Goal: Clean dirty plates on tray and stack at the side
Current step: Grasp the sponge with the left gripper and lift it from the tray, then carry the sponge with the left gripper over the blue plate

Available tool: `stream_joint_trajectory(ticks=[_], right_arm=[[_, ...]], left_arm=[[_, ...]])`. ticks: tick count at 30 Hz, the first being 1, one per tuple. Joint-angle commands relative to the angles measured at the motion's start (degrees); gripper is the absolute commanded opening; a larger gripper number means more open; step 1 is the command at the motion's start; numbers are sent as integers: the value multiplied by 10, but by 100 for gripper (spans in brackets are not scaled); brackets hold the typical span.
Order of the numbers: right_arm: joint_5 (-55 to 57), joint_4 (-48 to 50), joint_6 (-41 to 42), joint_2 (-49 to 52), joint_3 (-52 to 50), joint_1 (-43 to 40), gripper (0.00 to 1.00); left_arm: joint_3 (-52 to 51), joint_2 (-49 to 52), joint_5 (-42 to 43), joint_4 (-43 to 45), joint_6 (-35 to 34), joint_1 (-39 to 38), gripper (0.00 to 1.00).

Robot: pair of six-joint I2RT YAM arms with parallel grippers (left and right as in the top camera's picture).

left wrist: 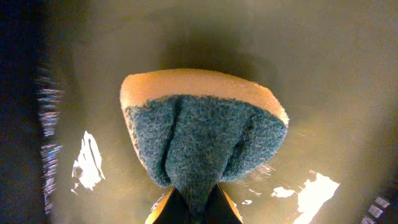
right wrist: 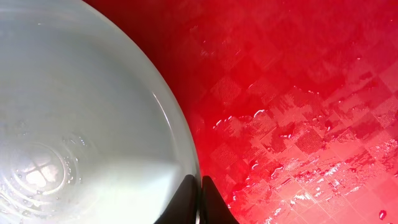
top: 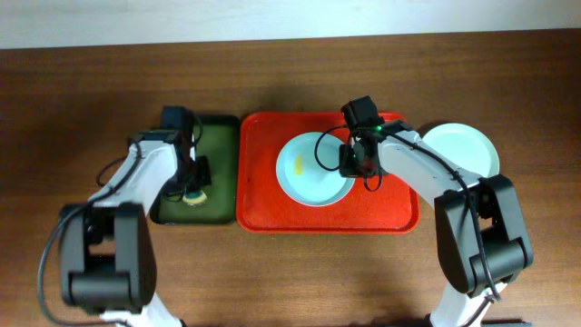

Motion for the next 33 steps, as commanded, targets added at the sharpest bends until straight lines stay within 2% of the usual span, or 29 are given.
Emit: stream_joint_trajectory(ticks=[1, 5, 7, 11, 33], right_arm=[[5, 1, 4, 10, -6, -2, 4], [5, 3, 4, 10, -6, -2, 5], [5, 3, 4, 10, -6, -2, 5], [5, 2, 4, 10, -6, -2, 4], [-28, 2, 4, 10, -6, -2, 4]], left_arm=[[30, -151, -7, 5, 16, 4, 0], [30, -281, -7, 1, 16, 2, 0], [30, -300, -7, -6, 16, 2, 0], [27, -288, -7, -31, 16, 2, 0], [27, -278, -7, -31, 16, 2, 0]])
